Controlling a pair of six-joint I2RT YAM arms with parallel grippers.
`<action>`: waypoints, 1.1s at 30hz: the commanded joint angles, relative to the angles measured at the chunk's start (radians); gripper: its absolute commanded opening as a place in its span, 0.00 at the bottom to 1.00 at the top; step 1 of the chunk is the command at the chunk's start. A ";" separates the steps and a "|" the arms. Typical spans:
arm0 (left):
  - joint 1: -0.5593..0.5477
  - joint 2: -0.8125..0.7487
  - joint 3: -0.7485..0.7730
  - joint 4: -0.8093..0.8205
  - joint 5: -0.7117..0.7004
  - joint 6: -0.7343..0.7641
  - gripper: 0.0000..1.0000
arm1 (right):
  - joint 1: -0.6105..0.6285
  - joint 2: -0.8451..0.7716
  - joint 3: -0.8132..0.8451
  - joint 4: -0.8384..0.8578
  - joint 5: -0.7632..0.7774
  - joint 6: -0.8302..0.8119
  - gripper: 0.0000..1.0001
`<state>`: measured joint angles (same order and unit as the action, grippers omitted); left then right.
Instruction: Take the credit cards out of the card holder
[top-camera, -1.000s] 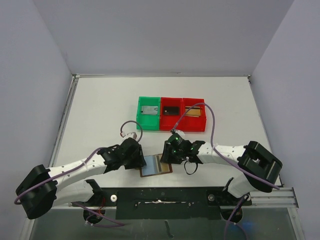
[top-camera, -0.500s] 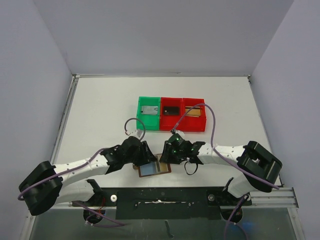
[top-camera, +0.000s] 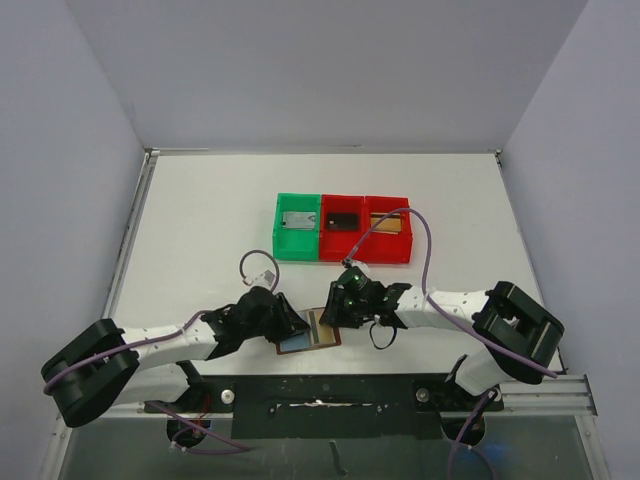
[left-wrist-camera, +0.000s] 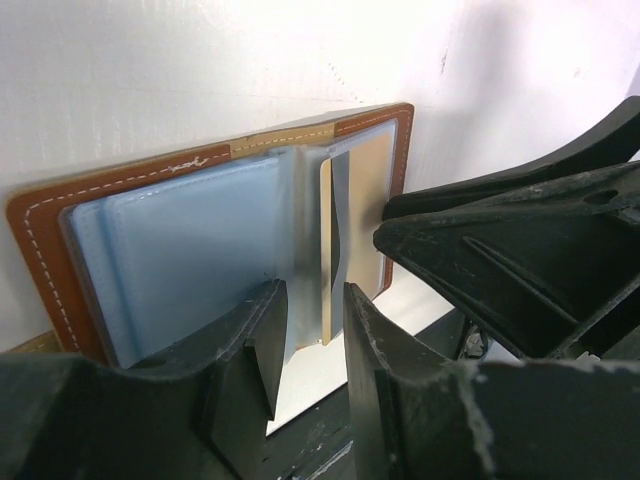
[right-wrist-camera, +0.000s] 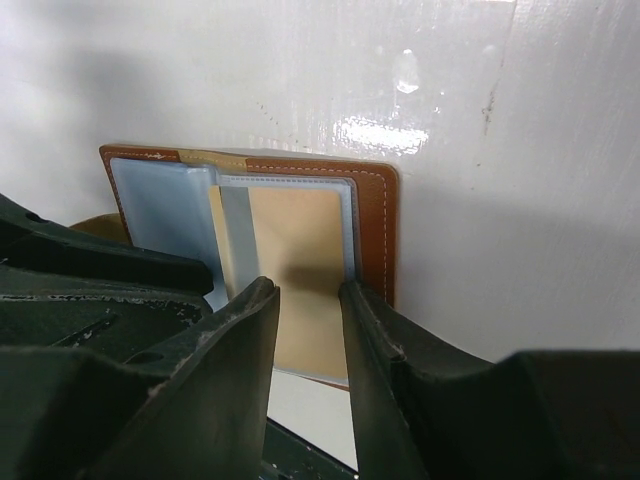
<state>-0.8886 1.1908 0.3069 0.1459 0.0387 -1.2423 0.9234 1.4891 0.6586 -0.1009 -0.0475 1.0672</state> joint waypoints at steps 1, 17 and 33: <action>-0.003 0.022 -0.034 0.167 0.009 -0.049 0.28 | -0.005 0.025 -0.019 -0.004 0.000 -0.004 0.34; -0.003 0.091 -0.065 0.278 0.028 -0.083 0.14 | -0.012 0.034 -0.023 0.008 -0.015 -0.008 0.33; 0.005 -0.061 -0.127 0.221 0.004 -0.125 0.00 | -0.018 0.041 -0.030 0.002 -0.014 -0.004 0.32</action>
<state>-0.8883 1.1873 0.1856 0.3927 0.0639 -1.3590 0.9104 1.4998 0.6533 -0.0746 -0.0784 1.0672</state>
